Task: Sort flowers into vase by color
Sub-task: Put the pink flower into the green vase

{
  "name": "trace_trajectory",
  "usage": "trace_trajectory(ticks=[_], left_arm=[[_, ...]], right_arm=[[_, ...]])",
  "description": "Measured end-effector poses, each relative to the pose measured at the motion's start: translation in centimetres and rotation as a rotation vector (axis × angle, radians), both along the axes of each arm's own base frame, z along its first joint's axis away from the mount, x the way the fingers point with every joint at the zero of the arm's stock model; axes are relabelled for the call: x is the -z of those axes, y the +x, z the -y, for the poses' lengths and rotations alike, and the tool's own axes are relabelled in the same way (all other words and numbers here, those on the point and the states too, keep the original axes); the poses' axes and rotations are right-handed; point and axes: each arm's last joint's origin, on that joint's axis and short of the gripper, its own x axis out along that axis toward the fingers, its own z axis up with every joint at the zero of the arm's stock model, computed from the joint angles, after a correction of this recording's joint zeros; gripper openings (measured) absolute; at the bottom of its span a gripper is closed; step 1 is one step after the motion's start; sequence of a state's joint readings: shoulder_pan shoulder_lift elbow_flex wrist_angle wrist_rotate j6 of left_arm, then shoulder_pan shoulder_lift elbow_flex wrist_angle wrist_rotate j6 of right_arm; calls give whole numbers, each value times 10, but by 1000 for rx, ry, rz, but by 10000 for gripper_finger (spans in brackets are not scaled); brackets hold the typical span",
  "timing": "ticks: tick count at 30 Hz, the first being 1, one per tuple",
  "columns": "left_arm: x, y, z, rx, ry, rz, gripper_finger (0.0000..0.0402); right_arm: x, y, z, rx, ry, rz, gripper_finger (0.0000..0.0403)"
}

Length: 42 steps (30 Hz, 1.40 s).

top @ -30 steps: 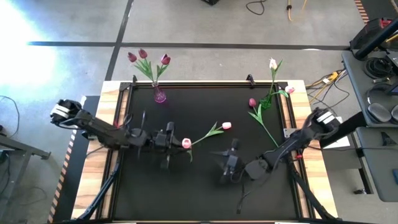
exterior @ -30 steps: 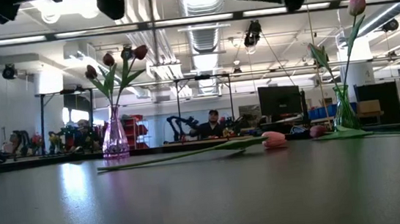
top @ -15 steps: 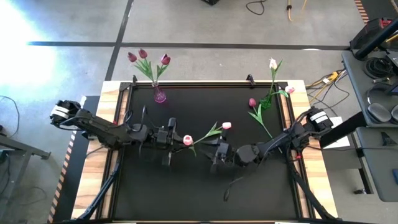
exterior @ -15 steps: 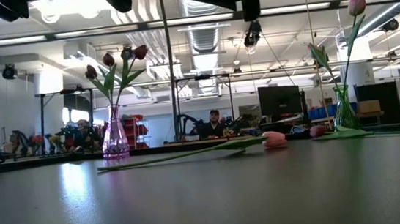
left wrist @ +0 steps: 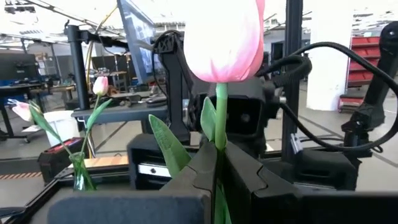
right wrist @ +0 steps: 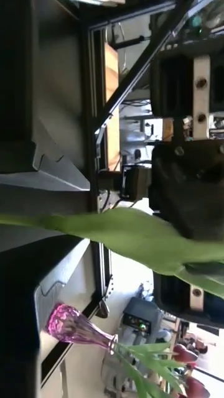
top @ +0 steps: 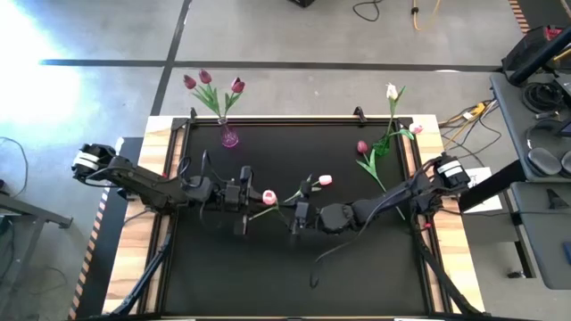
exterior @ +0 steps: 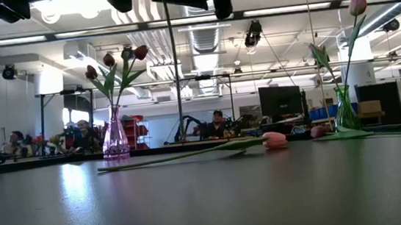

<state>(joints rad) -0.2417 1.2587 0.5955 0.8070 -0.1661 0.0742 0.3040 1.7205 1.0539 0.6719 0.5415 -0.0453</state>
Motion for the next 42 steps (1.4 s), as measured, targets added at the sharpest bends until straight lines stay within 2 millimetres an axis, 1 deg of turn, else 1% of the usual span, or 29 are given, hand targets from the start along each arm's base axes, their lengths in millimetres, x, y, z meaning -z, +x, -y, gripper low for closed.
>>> trace_trajectory(ticks=[2,6,7,10,14,19,23,27,30,32,36,42], left_arm=[[1,0,0,0,1,-5,0],[1,0,0,0,0,-4,7],[1,0,0,1,-1,-3,12],[1,0,0,-1,13,-6,32],[5,-1,0,-2,25,-26,68],[18,-7,-2,-22,24,-29,116],[32,-17,-5,-37,7,1,145],[47,-29,-8,-34,-22,17,159],[58,-38,-11,-31,-43,20,162],[64,-43,-12,-30,-52,32,162],[70,-51,-14,-29,-68,53,162],[71,-52,-14,-27,-76,50,162]], right_arm=[[-1,3,1,5,-1,-8,97],[-3,5,2,14,-16,-20,32],[-3,5,1,13,-28,-22,20],[-4,5,2,13,-37,-23,14],[-7,2,4,17,-58,-23,13],[-23,-6,9,85,-104,-30,13],[-42,-18,15,148,-153,-39,12],[-73,-42,25,296,-207,-43,12],[-92,-68,36,412,-237,-42,12],[-100,-88,43,492,-247,-38,12],[-111,-128,66,645,-246,-25,12],[-118,-176,113,866,-239,12,12]])
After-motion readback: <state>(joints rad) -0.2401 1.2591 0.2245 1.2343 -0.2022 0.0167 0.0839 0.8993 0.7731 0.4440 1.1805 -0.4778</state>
